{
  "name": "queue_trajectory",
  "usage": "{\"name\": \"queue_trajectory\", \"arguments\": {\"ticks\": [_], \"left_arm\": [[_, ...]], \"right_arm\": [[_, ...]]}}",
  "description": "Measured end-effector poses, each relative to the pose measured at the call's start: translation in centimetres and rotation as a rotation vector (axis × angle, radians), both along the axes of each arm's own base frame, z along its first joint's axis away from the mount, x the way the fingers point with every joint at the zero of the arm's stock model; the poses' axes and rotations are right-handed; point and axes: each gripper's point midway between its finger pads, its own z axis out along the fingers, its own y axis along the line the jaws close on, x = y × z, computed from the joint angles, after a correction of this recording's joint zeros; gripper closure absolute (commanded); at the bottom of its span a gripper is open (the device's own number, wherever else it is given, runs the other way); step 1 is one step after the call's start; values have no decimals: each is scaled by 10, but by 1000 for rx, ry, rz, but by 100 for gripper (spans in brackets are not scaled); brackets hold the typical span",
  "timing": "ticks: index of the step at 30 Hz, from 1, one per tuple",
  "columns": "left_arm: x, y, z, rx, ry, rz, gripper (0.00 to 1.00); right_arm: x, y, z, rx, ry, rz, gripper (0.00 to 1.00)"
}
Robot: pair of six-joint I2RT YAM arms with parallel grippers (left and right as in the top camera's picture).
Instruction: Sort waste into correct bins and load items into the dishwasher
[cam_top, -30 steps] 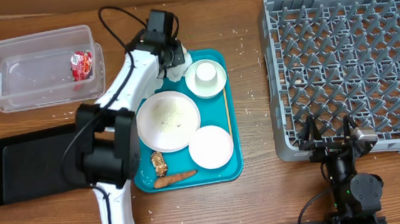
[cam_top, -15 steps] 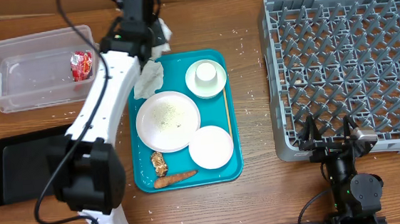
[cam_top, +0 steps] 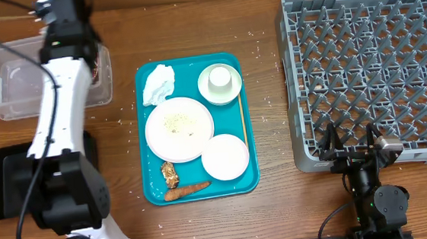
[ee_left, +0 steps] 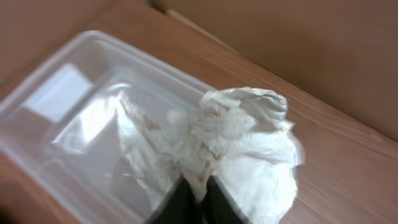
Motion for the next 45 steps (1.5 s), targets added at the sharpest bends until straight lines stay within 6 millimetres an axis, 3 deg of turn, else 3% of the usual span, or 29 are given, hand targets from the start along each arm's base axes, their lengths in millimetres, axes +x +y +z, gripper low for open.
{"name": "queue_trajectory", "arguments": {"ticks": [2, 3, 4, 5, 9, 13, 17, 25, 31, 41, 45], "left_arm": [[-5, 20, 0, 1, -1, 42, 50], [-9, 32, 0, 2, 0, 63, 32], [-11, 40, 0, 4, 2, 77, 8], [-14, 48, 0, 2, 1, 92, 0], [-19, 63, -5, -41, 5, 102, 0], [-21, 47, -20, -144, 48, 24, 0], [-18, 3, -35, -331, 83, -148, 0], [-11, -95, -32, -535, 95, -549, 0], [-24, -145, -42, -484, 201, -674, 0], [-29, -171, -55, -251, 310, -654, 4], [-29, -176, -79, -237, 371, -648, 7]], "right_arm": [[0, 0, 0, 0, 0, 0, 0], [0, 0, 0, 0, 0, 0, 0], [0, 0, 0, 1, 0, 0, 0], [0, 0, 0, 1, -1, 0, 0], [0, 0, 0, 0, 0, 0, 0], [0, 0, 0, 0, 0, 0, 0], [0, 0, 0, 0, -1, 0, 0], [0, 0, 0, 0, 0, 0, 0], [0, 0, 0, 0, 0, 0, 0], [0, 0, 0, 0, 0, 0, 0], [0, 0, 0, 0, 0, 0, 0]]}}
